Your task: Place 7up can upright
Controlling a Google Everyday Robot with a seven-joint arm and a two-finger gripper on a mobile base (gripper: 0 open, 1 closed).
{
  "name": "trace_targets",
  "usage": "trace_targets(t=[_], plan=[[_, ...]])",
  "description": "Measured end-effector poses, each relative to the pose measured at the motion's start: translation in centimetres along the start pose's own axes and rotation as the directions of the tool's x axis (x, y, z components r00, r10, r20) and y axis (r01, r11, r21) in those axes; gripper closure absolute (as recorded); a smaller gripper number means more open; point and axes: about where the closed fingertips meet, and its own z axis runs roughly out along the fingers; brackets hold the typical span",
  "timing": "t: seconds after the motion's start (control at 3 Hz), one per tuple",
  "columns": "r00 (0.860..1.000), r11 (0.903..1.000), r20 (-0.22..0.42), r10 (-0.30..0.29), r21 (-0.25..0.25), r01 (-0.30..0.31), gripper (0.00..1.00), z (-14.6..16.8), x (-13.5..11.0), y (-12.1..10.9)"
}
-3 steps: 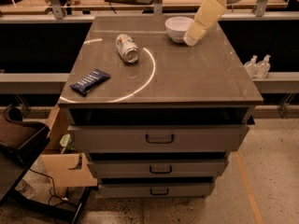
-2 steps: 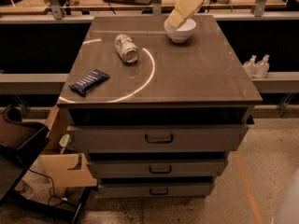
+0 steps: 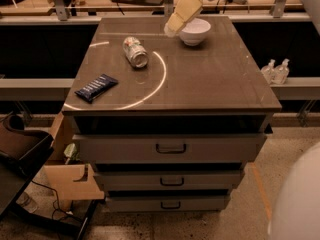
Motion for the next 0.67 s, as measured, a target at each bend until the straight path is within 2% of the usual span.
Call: trace_targets(t=[0.33, 0.67], plan=[[0.998, 0.9994, -0.052, 0.034, 0.008, -0.034, 0.00, 3.3, -2.4, 0.3], [0.994, 0.9956, -0.055, 0.094, 0.005, -0.094, 0.00, 5.8, -4.9, 0.8]])
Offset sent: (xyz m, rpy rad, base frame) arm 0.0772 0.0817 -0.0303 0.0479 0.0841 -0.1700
